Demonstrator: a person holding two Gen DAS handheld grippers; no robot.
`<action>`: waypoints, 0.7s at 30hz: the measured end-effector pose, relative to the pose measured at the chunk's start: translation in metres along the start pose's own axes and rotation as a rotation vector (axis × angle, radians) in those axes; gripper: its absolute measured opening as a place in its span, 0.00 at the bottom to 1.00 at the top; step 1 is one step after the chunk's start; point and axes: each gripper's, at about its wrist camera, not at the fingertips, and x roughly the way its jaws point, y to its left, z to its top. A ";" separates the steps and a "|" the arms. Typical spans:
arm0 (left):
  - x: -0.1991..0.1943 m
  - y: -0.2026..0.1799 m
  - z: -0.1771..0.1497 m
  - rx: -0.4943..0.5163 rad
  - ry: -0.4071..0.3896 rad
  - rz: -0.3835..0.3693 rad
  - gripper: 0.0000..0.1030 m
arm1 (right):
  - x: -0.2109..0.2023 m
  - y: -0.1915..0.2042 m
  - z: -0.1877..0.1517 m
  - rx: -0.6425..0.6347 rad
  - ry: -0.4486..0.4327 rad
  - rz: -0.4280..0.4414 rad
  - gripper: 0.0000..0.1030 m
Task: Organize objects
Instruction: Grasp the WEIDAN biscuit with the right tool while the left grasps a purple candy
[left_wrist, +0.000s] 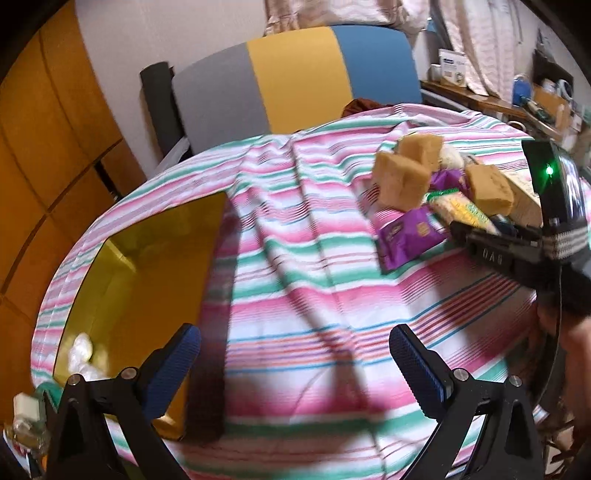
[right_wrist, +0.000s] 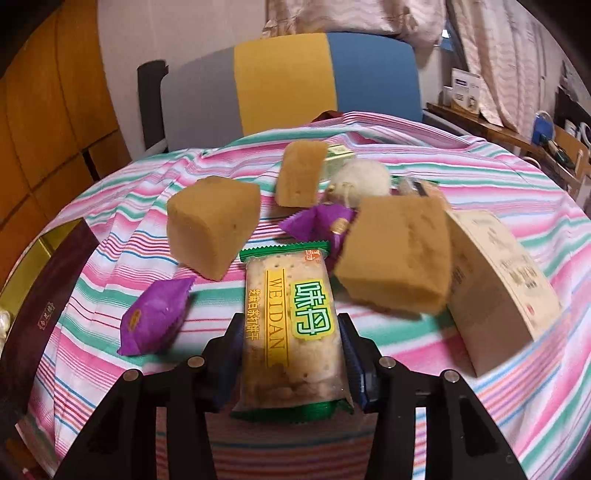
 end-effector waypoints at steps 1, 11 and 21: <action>0.002 -0.005 0.003 0.010 -0.009 -0.010 1.00 | -0.002 -0.002 -0.002 0.013 -0.010 -0.001 0.47; 0.047 -0.035 0.044 -0.040 0.008 -0.151 1.00 | -0.009 -0.014 -0.008 0.078 -0.056 0.000 0.47; 0.094 -0.030 0.066 -0.281 0.069 -0.309 0.97 | -0.009 -0.015 -0.009 0.081 -0.061 0.002 0.47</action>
